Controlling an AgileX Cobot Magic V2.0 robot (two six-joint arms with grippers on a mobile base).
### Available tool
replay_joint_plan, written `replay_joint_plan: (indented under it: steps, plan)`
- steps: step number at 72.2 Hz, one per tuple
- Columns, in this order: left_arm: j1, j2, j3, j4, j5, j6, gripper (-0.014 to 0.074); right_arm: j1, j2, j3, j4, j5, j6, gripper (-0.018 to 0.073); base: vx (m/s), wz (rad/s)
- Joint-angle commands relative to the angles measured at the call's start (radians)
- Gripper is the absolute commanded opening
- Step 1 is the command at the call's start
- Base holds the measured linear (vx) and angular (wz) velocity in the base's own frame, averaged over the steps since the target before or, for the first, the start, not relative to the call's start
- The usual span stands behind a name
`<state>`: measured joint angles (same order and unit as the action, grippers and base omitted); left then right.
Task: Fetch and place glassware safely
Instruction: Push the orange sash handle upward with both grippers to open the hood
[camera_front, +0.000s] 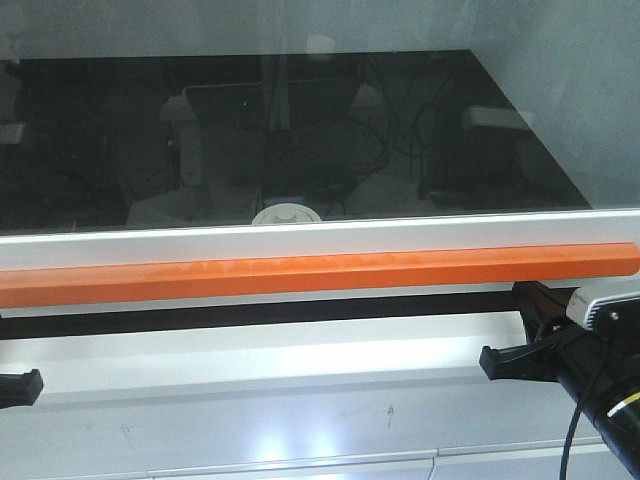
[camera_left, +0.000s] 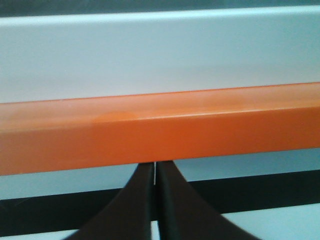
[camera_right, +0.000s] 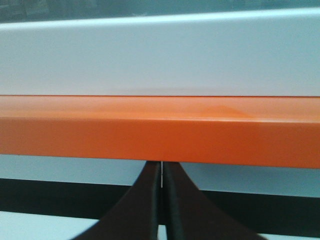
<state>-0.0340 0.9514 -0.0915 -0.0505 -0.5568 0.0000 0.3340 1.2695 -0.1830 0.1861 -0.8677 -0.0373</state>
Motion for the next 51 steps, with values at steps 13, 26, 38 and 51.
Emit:
replay_joint_plan:
  steps: [13,26,38,51]
  plan:
    - [-0.001,0.059,-0.026,-0.031,-0.150,0.032,-0.0007,-0.001,-0.011,-0.029,-0.006,-0.096,-0.030,-0.0001,0.00,0.00]
    - [-0.001,0.073,-0.026,-0.031,-0.178,0.008,-0.0007,-0.001,-0.011,-0.029,-0.007,-0.096,-0.059,-0.0001,0.00,0.00]
    - [-0.001,0.070,-0.026,-0.029,-0.219,0.008,-0.0007,-0.001,-0.011,-0.029,-0.007,-0.119,-0.059,-0.0001,0.00,0.00]
    - [-0.001,0.070,-0.026,-0.018,-0.241,-0.020,-0.0007,-0.001,-0.011,-0.029,-0.015,-0.127,-0.059,-0.0001,0.00,0.00]
